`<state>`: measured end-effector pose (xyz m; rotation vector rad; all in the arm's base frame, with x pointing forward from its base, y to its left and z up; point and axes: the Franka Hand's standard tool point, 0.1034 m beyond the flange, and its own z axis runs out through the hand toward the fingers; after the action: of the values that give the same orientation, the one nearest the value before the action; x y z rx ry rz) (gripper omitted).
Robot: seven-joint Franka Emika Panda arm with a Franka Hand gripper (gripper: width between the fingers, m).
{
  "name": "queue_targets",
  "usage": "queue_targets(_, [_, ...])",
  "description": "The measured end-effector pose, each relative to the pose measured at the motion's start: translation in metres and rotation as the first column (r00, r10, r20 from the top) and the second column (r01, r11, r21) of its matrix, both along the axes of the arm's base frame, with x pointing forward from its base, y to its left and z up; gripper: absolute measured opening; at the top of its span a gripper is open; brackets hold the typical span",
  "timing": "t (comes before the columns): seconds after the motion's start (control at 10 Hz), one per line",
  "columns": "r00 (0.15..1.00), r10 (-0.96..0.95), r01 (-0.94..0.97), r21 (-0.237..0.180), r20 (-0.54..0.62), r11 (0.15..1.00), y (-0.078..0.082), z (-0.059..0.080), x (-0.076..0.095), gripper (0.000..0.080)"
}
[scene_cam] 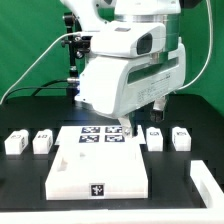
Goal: Assemble one leg
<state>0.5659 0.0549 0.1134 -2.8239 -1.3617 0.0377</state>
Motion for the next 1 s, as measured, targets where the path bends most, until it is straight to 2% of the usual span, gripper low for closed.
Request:
queue_targets(0.4, [0.999,0.046,-0.046,0.001,-0.001,0.999,0.000,0.000,0.000,0.0650])
queue_targets(0.5, [0.988,0.152,-0.152,-0.001,0.002,0.988,-0.001,-0.001,-0.009,0.0650])
queue_targets(0.7, [0.937,0.348,-0.348,-0.006,-0.005,0.937,-0.006,-0.005,-0.042,0.0650])
queue_targets(0.8, [0.872,0.490,-0.490,0.002,-0.011,0.872,-0.012,-0.008,-0.056,0.0650])
queue_targets(0.9, [0.805,0.593,-0.593,-0.005,0.015,0.805,-0.017,-0.011,-0.059,0.0650])
queue_targets(1.0, [0.777,0.630,-0.630,-0.005,0.010,0.777,-0.019,-0.012,-0.060,0.0650])
